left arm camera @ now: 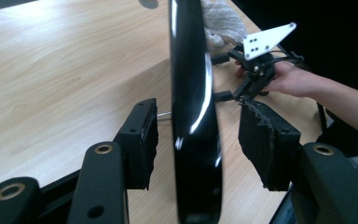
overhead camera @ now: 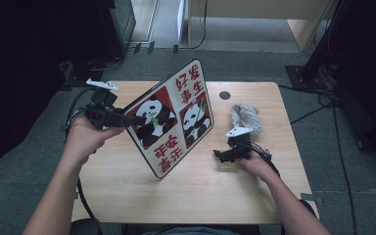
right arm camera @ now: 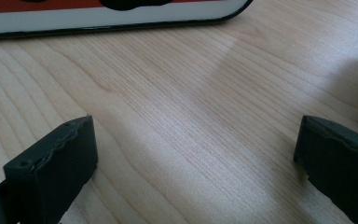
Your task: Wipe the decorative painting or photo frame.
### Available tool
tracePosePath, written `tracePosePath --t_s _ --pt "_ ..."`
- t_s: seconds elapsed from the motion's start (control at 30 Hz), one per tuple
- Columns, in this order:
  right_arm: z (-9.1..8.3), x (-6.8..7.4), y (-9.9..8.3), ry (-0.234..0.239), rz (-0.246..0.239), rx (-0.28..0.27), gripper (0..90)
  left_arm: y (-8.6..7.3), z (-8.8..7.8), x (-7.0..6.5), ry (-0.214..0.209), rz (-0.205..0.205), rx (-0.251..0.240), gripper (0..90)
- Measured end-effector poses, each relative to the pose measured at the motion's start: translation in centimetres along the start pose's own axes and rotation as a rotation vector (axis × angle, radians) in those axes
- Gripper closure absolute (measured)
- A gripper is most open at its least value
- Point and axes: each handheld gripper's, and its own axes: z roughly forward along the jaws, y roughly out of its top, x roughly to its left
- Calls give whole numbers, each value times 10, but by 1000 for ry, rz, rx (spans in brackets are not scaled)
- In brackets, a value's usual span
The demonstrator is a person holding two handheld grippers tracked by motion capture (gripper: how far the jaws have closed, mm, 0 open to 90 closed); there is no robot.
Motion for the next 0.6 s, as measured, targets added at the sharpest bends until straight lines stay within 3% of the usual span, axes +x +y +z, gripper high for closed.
tracePosePath --t_s 0.17,0.3,0.43,0.6 --pt "0 0 0 5 -5 0 0 -20 5 0 -5 -16 -24 468" --pt "0 -2 2 18 -18 13 0 -33 9 -3 17 4 -32 461" --pt "-1 -3 3 23 -17 26 19 -48 17 -4 2 28 -49 458" --pt "-9 -5 9 40 0 -16 53 -67 26 -1 -7 25 -55 449"
